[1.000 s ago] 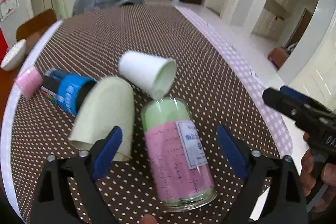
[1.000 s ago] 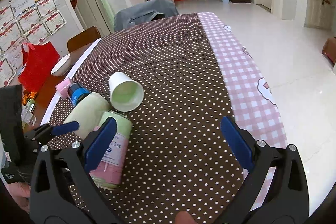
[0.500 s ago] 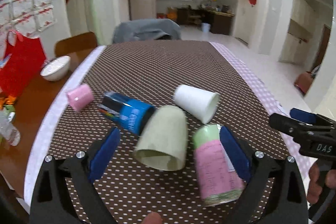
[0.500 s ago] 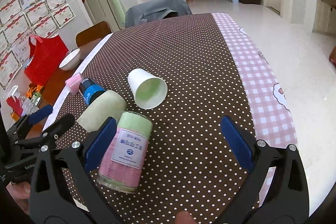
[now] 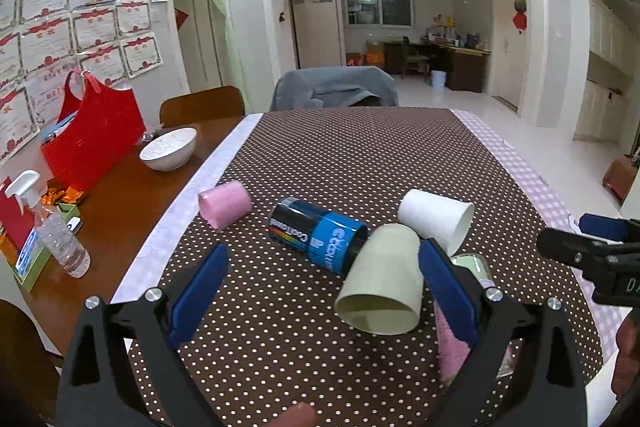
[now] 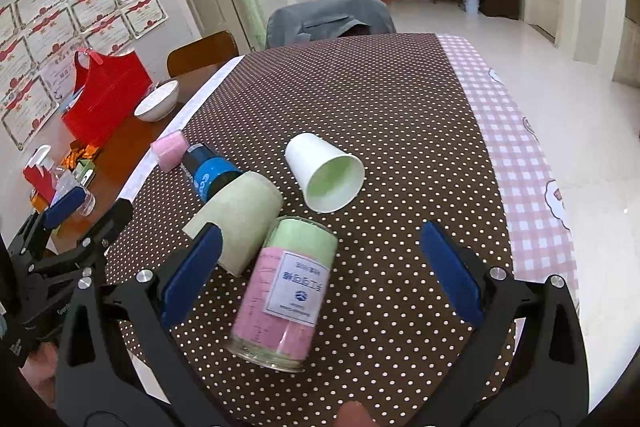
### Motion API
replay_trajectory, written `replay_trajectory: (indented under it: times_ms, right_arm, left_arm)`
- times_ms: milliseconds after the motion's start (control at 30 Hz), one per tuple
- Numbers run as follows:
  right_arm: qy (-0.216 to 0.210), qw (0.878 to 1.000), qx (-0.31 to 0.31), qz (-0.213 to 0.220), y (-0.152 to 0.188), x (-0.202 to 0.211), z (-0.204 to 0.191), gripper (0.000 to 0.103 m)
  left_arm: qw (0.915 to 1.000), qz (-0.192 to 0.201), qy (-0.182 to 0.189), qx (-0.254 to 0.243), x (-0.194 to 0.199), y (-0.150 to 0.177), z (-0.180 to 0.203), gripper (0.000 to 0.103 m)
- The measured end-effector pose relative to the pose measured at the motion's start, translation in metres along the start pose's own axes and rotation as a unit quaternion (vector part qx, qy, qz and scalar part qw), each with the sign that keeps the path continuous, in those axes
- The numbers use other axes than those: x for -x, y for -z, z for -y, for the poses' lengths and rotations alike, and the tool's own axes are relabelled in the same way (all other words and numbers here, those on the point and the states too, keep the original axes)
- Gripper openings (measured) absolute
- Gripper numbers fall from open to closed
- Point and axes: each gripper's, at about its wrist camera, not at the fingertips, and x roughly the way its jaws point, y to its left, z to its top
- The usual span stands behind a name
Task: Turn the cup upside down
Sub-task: 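Close the right tool around the standing pink-labeled jar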
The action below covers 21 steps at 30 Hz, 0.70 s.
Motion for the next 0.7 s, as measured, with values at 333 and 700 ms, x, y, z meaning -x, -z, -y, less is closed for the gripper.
replay_trajectory:
  times_ms: [333,700]
  right_arm:
    - [0.0,0.997,-0.025,-0.067,0.004,-0.026,0.01,0.097]
    - [-0.03,0.987,-0.052,-0.148,0.011,-0.068,0.003,0.097]
  left_arm:
    - [0.9989,0.033,-0.03,0.016,0.008,0.006,-0.023,0.094]
    - [0.999,0.006,-0.03,0.033,-0.009,0.019,-0.041,0.094]
